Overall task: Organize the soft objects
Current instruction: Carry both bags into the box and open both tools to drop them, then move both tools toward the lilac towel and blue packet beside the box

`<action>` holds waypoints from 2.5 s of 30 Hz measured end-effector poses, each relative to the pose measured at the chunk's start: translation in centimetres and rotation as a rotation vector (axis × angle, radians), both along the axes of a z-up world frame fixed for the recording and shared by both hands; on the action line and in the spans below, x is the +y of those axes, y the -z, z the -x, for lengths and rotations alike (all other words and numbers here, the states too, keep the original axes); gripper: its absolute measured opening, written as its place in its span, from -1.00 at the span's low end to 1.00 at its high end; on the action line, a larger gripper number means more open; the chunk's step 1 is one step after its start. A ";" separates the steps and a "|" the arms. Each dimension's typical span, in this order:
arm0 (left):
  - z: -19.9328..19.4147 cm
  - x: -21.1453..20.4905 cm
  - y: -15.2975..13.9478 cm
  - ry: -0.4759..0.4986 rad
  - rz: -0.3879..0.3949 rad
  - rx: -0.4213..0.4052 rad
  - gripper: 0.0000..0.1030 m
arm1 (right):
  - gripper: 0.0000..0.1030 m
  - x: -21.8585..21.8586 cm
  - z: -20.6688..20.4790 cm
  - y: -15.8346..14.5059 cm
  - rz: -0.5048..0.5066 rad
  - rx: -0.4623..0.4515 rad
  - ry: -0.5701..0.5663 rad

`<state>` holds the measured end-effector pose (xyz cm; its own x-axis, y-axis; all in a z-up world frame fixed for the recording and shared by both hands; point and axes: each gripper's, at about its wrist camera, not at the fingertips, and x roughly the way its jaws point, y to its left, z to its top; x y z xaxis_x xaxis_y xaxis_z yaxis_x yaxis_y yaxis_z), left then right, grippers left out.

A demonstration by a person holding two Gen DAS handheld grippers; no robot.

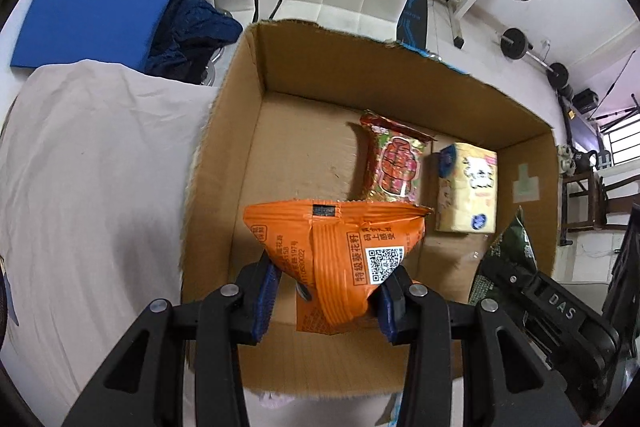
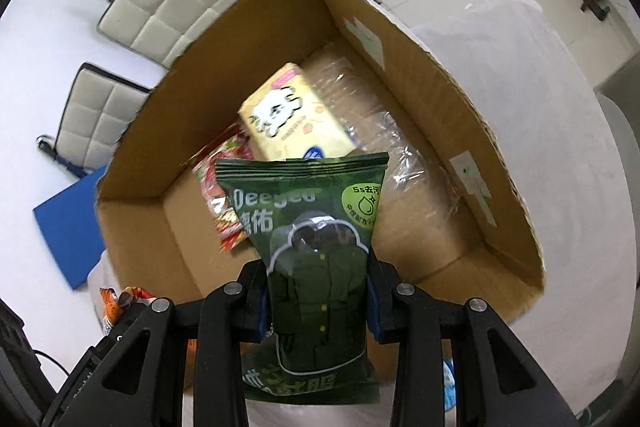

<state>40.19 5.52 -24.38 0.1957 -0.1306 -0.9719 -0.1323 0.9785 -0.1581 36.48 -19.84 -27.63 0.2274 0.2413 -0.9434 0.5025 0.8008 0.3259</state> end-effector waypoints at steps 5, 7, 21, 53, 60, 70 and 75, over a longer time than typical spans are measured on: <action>-2.0 -0.6 2.1 0.021 -0.017 0.032 -0.26 | -0.26 0.6 -0.9 2.2 0.058 0.039 -0.031; -2.7 -0.9 2.6 0.031 -0.030 0.039 -0.25 | -0.26 0.7 -1.1 2.8 0.100 0.054 -0.039; -7.3 -2.0 4.7 0.088 -0.095 0.105 -0.21 | 0.49 3.5 -3.3 4.3 0.201 0.069 -0.224; 2.5 -1.2 -4.0 0.049 -0.180 -0.127 0.88 | 1.00 4.1 -0.6 -2.1 0.348 -0.054 -0.477; 6.5 -1.4 -8.3 0.052 -0.186 -0.215 0.88 | 1.00 4.9 3.0 -7.0 0.370 -0.142 -0.510; 11.5 -2.0 -13.8 0.058 -0.174 -0.300 0.88 | 1.00 4.8 8.1 -13.9 0.376 -0.250 -0.500; 13.5 -2.7 -15.6 0.065 -0.181 -0.336 0.88 | 1.00 5.0 10.2 -16.1 0.380 -0.284 -0.497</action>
